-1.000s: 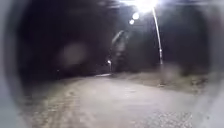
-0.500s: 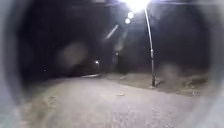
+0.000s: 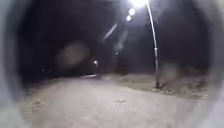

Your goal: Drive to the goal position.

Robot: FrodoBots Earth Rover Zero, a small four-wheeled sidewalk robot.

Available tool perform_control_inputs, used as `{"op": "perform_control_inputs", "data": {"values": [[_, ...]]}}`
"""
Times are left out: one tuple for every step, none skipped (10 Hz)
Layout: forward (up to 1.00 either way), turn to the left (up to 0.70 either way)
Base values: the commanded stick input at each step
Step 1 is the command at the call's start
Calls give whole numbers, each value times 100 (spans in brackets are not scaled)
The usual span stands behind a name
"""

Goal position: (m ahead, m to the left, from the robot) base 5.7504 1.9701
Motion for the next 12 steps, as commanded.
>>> {"op": "perform_control_inputs", "data": {"values": [[95,3],[96,3],[96,3],[97,4],[97,4],[98,4],[100,3],[100,10],[100,18],[100,18],[100,18],[100,21]]}}
